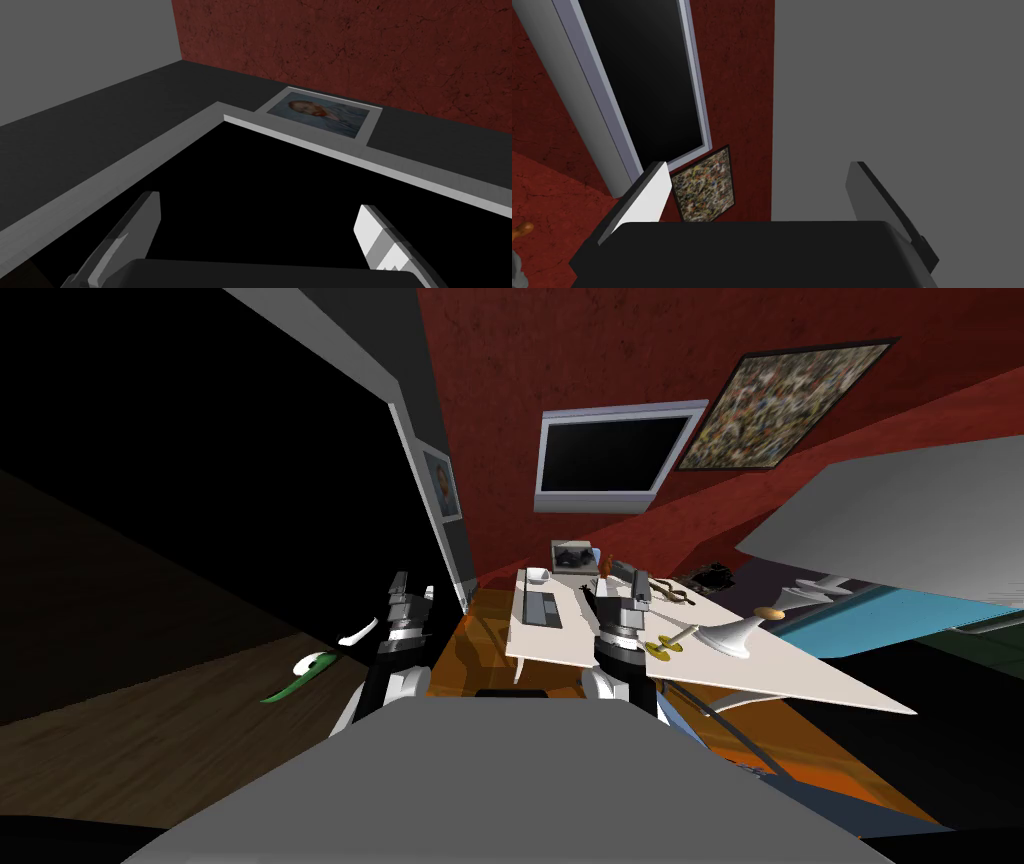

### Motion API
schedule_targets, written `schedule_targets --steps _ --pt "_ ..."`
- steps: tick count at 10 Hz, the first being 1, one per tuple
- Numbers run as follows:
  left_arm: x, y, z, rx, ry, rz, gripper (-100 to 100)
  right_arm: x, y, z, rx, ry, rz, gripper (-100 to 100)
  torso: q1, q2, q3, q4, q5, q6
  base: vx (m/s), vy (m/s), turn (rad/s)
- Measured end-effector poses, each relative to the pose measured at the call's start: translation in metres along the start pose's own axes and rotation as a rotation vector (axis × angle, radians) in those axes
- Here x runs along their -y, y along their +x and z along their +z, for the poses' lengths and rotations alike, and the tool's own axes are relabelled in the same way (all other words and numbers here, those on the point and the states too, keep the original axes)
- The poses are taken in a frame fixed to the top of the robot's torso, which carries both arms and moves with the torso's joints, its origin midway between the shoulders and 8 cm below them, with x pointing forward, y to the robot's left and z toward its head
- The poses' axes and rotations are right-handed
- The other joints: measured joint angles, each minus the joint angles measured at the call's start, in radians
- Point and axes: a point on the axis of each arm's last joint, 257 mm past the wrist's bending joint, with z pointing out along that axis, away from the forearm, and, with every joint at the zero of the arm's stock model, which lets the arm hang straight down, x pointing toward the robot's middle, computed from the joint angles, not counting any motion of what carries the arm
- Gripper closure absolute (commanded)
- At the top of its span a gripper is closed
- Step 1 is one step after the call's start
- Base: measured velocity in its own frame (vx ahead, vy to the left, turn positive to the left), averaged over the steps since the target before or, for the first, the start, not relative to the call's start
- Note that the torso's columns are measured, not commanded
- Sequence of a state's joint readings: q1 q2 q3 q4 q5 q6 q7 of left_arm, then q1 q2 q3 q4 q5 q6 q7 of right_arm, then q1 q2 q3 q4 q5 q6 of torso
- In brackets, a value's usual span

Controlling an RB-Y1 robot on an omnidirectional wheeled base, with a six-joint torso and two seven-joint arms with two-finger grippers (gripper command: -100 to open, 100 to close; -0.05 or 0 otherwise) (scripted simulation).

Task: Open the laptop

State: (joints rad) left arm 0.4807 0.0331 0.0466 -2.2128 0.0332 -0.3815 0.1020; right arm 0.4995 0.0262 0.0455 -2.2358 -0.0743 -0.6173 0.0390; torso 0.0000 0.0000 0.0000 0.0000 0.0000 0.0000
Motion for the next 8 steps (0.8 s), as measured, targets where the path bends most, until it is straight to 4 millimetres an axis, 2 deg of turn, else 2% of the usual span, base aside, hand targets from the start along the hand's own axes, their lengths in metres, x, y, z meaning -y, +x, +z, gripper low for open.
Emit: schedule_targets --steps 2,8 --pt "0.0000 0.0000 0.0000 0.000 0.000 0.000 0 0.0000 0.0000 0.0000 0.000 0.000 0.000 0 0.000 0.104 -0.209 0.105 0.000 0.000 0.000 0.000 0.000" --pt "0.0002 0.0000 0.0000 0.000 0.000 0.000 0 -0.0002 0.0000 0.0001 0.000 0.000 0.000 0 0.000 0.544 -1.087 0.544 0.000 0.000 0.000 0.000 0.000"
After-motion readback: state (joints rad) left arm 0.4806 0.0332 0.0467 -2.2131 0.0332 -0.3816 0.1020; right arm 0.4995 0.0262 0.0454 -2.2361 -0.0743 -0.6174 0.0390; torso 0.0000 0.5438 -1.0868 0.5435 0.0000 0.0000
